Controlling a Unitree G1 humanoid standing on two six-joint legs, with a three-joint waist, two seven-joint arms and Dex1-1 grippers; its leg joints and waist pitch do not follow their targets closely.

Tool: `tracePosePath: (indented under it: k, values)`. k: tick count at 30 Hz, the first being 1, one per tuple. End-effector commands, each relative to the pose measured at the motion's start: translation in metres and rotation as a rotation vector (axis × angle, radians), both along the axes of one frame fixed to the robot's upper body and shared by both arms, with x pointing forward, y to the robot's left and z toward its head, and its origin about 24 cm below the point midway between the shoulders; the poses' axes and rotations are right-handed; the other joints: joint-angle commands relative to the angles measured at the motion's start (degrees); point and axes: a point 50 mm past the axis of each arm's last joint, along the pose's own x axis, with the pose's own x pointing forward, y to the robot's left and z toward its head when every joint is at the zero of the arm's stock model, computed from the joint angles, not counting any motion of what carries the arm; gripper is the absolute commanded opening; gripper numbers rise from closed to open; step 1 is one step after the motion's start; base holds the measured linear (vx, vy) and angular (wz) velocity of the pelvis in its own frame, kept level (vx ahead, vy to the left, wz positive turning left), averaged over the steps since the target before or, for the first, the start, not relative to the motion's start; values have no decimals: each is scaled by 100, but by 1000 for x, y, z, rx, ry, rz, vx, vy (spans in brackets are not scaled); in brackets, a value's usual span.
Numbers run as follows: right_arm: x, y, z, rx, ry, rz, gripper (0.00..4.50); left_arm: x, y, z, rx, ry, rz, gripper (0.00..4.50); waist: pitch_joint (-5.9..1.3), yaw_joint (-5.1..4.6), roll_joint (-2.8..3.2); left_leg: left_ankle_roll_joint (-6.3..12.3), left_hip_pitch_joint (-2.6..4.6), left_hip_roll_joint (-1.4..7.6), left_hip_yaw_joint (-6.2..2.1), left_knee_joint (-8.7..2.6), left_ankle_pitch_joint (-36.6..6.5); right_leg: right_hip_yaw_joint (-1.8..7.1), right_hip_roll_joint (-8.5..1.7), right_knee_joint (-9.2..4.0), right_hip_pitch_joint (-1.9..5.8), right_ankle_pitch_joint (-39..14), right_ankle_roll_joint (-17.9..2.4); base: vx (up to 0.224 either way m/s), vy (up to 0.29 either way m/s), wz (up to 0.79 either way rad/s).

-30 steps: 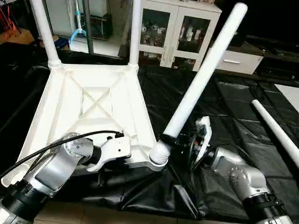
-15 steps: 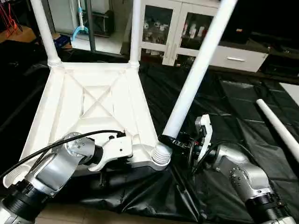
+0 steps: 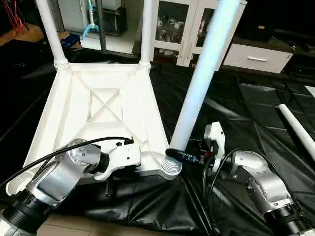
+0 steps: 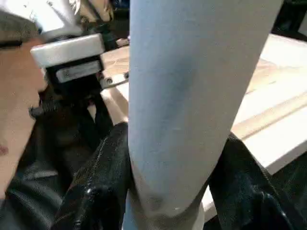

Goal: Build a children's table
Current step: Insert table leg to table base

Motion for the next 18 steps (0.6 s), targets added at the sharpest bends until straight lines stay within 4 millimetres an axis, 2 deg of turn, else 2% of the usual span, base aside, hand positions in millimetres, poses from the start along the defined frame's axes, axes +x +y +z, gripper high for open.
tracePosePath:
  k: [1, 4, 6, 8, 11, 15, 18]
  values:
    - [-2, -12, -8, -113, -33, -12, 186, -9, 1, -14, 38, 74, -25, 0, -167, -49, 61, -202, 108, 236, -56, -456, -2173, 63, -147, -373, -15, -1540, -776, 0, 0, 0]
    - [-3, -10, -7, -118, -68, -3, 186, -9, 1, -14, 39, 77, -26, 0, -172, -53, 53, -183, 106, 233, -53, -449, -2163, 65, -142, -369, -14, -1501, -778, 0, 0, 0]
    - [0, -8, -3, -25, -30, -72, 186, -10, 1, -14, 39, 80, -26, 0, -175, -55, 54, -151, 107, 229, -55, -451, -2128, 69, -135, -364, -6, -1439, -800, 0, 0, 0]
    - [1, -9, -3, -26, -30, -74, 186, -10, 2, -14, 39, 80, -26, 0, -179, -59, 56, -167, 96, 231, -61, -456, -2115, 61, -130, -355, 2, -1405, -809, 0, 0, 0]
    - [-2, -10, -9, -62, -34, -53, 186, -10, 2, -14, 39, 80, -27, 0, -185, -60, 59, -167, 112, 232, -54, -447, -2101, 55, -129, -349, -1, -1324, -836, 0, 0, 0]
    - [-4, -13, -16, -35, 42, -66, 186, -9, 2, -14, 42, 77, -26, 0, -190, -56, 58, -142, 112, 231, -52, -440, -2049, 56, -128, -344, 11, -1263, -864, 0, 0, 0]
    - [-4, -14, -29, -51, 115, -73, 186, -9, 2, -14, 43, 78, -26, 0, -192, -63, 60, -140, 111, 222, -48, -436, -2046, 51, -127, -340, 15, -1224, -903, 0, 0, 0]
